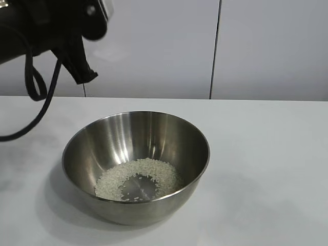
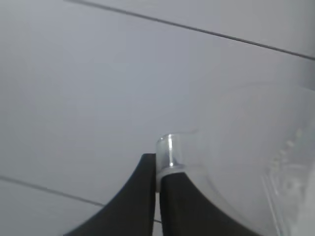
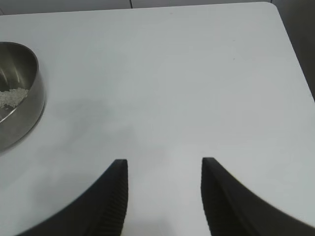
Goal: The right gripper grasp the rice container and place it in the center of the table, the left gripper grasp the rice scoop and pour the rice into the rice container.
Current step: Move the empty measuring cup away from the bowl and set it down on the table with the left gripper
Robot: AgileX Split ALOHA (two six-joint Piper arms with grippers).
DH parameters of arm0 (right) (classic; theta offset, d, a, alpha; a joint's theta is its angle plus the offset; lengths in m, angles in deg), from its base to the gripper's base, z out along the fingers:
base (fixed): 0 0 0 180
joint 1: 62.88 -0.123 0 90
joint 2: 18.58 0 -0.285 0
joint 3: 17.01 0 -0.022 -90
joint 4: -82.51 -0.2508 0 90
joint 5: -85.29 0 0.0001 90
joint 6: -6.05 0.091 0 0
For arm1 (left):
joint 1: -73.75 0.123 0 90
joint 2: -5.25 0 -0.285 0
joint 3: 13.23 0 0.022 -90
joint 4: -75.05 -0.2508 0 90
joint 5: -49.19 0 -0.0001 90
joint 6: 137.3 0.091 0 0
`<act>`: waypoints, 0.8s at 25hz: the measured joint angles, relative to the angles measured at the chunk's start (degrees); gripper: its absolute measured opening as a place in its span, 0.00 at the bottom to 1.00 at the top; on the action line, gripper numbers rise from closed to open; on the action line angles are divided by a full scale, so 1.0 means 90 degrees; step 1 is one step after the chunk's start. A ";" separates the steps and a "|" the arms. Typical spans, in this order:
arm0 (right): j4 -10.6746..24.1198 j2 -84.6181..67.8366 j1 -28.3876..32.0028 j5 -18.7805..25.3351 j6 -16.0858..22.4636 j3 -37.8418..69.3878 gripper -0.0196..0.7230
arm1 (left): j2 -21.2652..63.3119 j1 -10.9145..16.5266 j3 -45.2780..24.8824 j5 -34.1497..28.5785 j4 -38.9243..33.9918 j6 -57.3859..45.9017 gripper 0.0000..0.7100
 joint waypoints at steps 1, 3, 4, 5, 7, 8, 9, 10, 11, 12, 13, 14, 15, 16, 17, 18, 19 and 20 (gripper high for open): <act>0.0000 0.0000 0.0000 0.0000 0.0000 0.0000 0.45 | 0.0092 0.0069 0.0000 0.0007 0.0194 -0.0340 0.01; 0.0000 0.0000 0.0000 0.0000 0.0000 0.0000 0.45 | 0.0288 0.0269 0.0000 -0.0014 0.0466 -0.0870 0.01; 0.0000 0.0000 0.0000 0.0000 0.0000 0.0000 0.45 | 0.0407 0.0380 0.0000 -0.0083 0.0554 -0.1150 0.01; 0.0000 0.0000 0.0000 0.0000 0.0000 0.0000 0.45 | 0.0531 0.0528 0.0000 -0.0217 0.0607 -0.1446 0.01; 0.0000 0.0000 0.0000 0.0006 0.0000 0.0000 0.45 | 0.0742 0.0865 0.0000 -0.0561 0.0636 -0.2033 0.01; 0.0000 0.0000 0.0000 0.0006 0.0000 0.0000 0.45 | 0.0840 0.1018 0.0000 -0.0773 0.0648 -0.2374 0.01; 0.0000 0.0000 0.0000 0.0006 0.0000 0.0000 0.45 | 0.0913 0.1204 0.0000 -0.0979 0.0648 -0.2728 0.01; 0.0000 0.0000 0.0000 0.0006 0.0000 0.0000 0.45 | 0.0953 0.1389 0.0000 -0.1136 0.0648 -0.3029 0.01; 0.0000 0.0000 0.0000 0.0006 0.0000 0.0000 0.45 | 0.0977 0.1540 0.0000 -0.1314 0.0602 -0.3402 0.01; 0.0000 0.0000 0.0000 0.0006 0.0000 0.0000 0.45 | 0.0983 0.1719 0.0000 -0.1511 0.0507 -0.3791 0.01; 0.0000 0.0000 0.0000 0.0006 0.0000 0.0000 0.45 | 0.0983 0.1897 -0.0007 -0.1728 0.0346 -0.4142 0.01; 0.0000 0.0000 0.0000 0.0006 0.0000 0.0000 0.45 | 0.0983 0.2068 -0.0046 -0.1899 0.0062 -0.4591 0.01; 0.0000 0.0000 0.0000 0.0006 0.0000 0.0000 0.45 | 0.0983 0.2204 -0.0095 -0.2078 -0.0289 -0.5066 0.01; 0.0000 0.0000 0.0000 0.0006 0.0000 0.0000 0.45 | 0.0983 0.2359 -0.0175 -0.2217 -0.0606 -0.5563 0.01; 0.0000 0.0000 0.0000 0.0006 0.0000 0.0000 0.45 | 0.0983 0.2513 -0.0281 -0.2276 -0.0987 -0.5983 0.01; 0.0000 0.0000 0.0000 0.0006 0.0000 0.0000 0.45 | 0.0983 0.2638 -0.0403 -0.2318 -0.1368 -0.6468 0.01; 0.0000 0.0000 0.0000 0.0000 0.0000 0.0000 0.45 | 0.0983 0.2786 -0.0510 -0.2318 -0.1722 -0.6912 0.01; 0.0000 0.0000 0.0000 0.0000 0.0000 0.0000 0.45 | 0.0983 0.2929 -0.0640 -0.2318 -0.1995 -0.7303 0.01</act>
